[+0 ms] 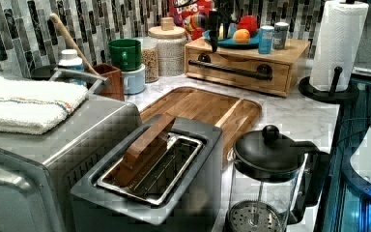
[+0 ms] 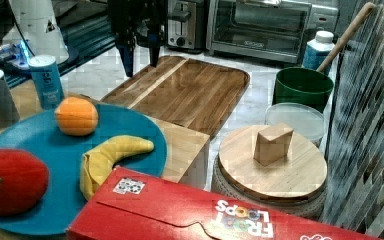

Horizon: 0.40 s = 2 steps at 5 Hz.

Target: Open the drawer.

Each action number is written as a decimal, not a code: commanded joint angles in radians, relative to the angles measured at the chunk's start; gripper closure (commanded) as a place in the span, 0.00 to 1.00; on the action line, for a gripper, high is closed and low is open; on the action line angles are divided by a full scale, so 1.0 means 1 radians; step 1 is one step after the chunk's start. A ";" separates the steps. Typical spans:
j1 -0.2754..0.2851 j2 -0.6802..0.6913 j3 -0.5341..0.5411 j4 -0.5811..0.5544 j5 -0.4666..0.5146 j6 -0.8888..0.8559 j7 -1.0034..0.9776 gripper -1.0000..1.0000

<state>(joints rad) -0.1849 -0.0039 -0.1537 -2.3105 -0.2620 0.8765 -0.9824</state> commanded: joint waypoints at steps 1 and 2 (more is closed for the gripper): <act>-0.008 0.121 -0.007 -0.012 0.001 0.052 -0.043 0.00; 0.000 0.140 -0.022 -0.052 -0.058 0.146 0.017 0.00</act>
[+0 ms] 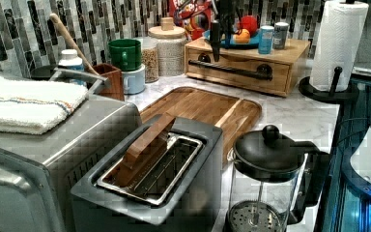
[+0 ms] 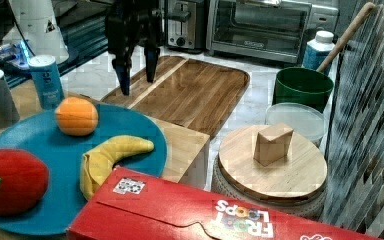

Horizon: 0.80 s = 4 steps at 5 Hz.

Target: Open the drawer.

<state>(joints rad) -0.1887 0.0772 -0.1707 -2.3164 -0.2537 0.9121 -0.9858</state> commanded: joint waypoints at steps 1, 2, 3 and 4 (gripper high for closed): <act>-0.008 0.085 -0.017 -0.042 -0.077 0.128 -0.020 0.00; -0.003 0.080 -0.019 -0.041 -0.073 0.101 -0.022 0.00; 0.010 0.068 -0.015 -0.039 -0.049 0.076 -0.040 0.00; 0.033 0.053 0.028 -0.019 0.012 0.003 -0.020 0.00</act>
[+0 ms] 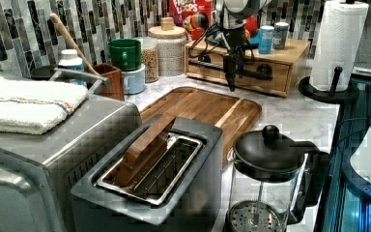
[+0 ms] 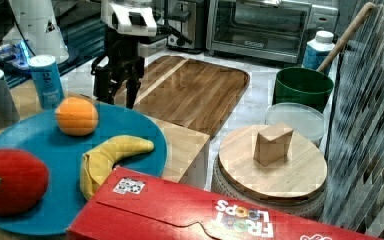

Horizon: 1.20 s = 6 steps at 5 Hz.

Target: Open the drawer.

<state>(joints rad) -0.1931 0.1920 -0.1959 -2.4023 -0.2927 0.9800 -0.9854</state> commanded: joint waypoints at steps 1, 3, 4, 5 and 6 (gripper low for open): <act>0.072 -0.052 0.091 0.085 0.104 -0.087 0.049 0.00; 0.139 0.008 0.131 0.054 0.029 0.057 0.226 0.00; 0.158 0.031 0.144 0.037 0.011 0.104 0.271 0.00; 0.177 -0.004 0.181 0.020 0.068 0.058 0.271 0.00; 0.212 -0.018 0.219 0.012 0.106 0.049 0.324 0.00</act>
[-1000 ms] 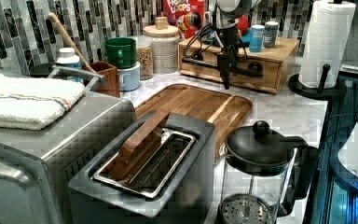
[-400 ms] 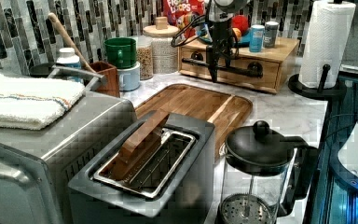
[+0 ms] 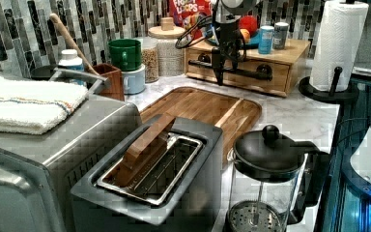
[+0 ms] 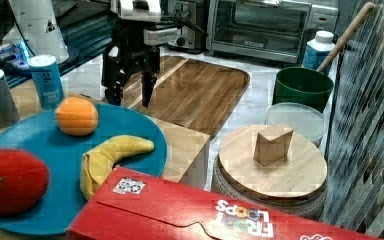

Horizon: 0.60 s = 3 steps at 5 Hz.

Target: Open the drawer.

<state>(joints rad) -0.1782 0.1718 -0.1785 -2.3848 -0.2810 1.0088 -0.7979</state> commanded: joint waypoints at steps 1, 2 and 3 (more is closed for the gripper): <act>0.235 0.014 0.233 -0.012 0.090 0.059 0.242 0.00; 0.278 0.024 0.239 -0.003 0.085 0.063 0.299 0.00; 0.274 0.007 0.277 -0.022 0.090 0.066 0.295 0.00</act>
<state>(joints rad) -0.0509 0.1888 -0.0827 -2.3887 -0.2284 1.0146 -0.5508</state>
